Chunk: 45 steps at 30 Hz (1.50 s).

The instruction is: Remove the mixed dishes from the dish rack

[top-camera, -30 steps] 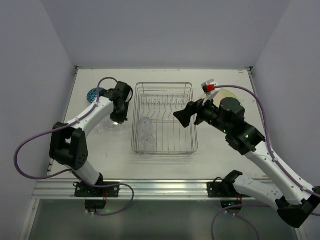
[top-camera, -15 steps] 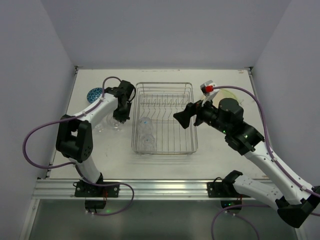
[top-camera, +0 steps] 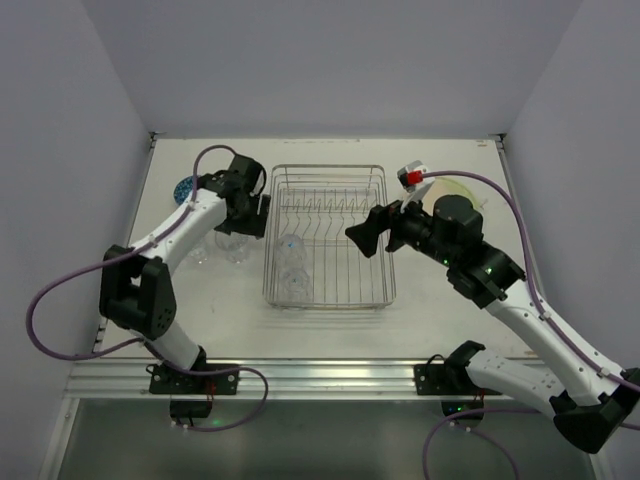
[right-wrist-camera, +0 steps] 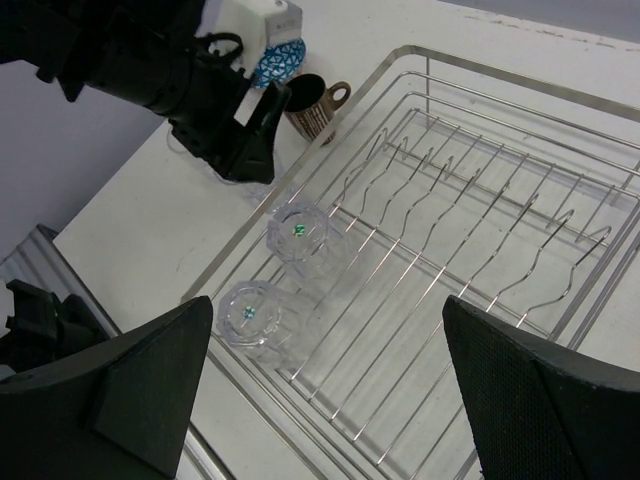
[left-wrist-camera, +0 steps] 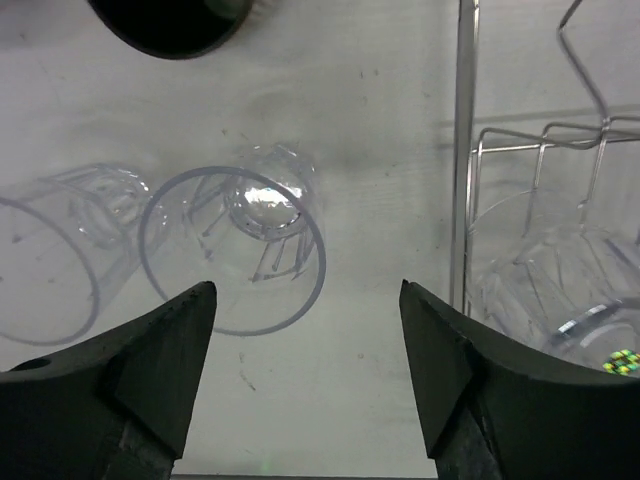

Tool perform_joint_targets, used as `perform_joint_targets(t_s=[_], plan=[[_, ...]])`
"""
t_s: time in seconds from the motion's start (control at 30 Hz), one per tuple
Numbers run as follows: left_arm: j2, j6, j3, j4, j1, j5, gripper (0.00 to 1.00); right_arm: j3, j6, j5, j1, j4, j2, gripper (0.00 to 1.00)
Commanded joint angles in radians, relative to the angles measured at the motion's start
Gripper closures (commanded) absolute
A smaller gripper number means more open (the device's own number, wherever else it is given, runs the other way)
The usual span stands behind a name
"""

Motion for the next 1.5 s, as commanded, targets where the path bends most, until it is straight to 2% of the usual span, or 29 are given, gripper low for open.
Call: perform_joint_targets(t_s=[0.0, 0.03, 0.07, 0.1, 0.17, 0.2, 0.23, 0.33, 0.37, 0.43, 0.57, 0.7, 0.83, 1.0, 1.47], plan=[[-0.17, -0.026, 0.027, 0.075, 0.002, -0.048, 0.2, -0.013, 0.026, -0.05, -0.001, 0.037, -0.01, 0.01], [-0.222, -0.027, 0.023, 0.084, 0.002, -0.059, 0.16, -0.019, 0.03, -0.094, -0.001, 0.052, -0.004, 0.01], [-0.253, -0.032, 0.018, 0.094, 0.002, -0.07, 0.06, -0.02, 0.037, -0.135, -0.001, 0.063, 0.002, 0.01], [-0.285, -0.044, -0.005, 0.129, 0.002, -0.097, 0.0, -0.024, 0.073, -0.178, 0.001, 0.085, 0.012, 0.01], [-0.415, -0.062, -0.057, 0.196, 0.002, -0.125, 0.0, -0.005, 0.13, -0.209, 0.001, 0.08, 0.07, 0.01], [-0.467, -0.094, -0.098, 0.291, 0.0, -0.172, 0.0, 0.016, 0.151, -0.228, 0.006, 0.061, 0.102, 0.01], [-0.583, -0.102, -0.199, 0.34, 0.0, -0.193, 0.0, 0.073, 0.159, -0.208, 0.028, -0.004, 0.172, 0.01], [-0.79, -0.095, -0.368, 0.497, 0.0, -0.197, 0.0, 0.151, 0.152, -0.026, 0.157, -0.08, 0.249, 0.01], [-0.828, -0.095, -0.385, 0.506, 0.0, -0.214, 0.0, 0.179, 0.155, 0.064, 0.177, -0.112, 0.309, 0.01], [-0.897, -0.089, -0.399, 0.49, 0.0, -0.231, 0.0, 0.264, 0.185, 0.122, 0.22, -0.21, 0.37, 0.01], [-0.942, -0.075, -0.379, 0.404, 0.0, -0.28, 0.0, 0.363, 0.236, 0.286, 0.298, -0.324, 0.519, 0.01], [-1.017, -0.075, -0.443, 0.394, 0.0, -0.311, 0.0, 0.433, 0.245, 0.344, 0.378, -0.37, 0.62, 0.01], [-1.107, -0.061, -0.537, 0.434, 0.0, -0.322, 0.0, 0.486, 0.178, 0.311, 0.424, -0.39, 0.714, 0.03], [-1.089, -0.061, -0.547, 0.428, 0.0, -0.271, 0.0, 0.533, 0.052, 0.311, 0.453, -0.402, 0.8, 0.04], [-1.071, -0.055, -0.56, 0.439, 0.0, -0.204, 0.0, 0.57, -0.009, 0.309, 0.455, -0.417, 0.926, 0.15]])
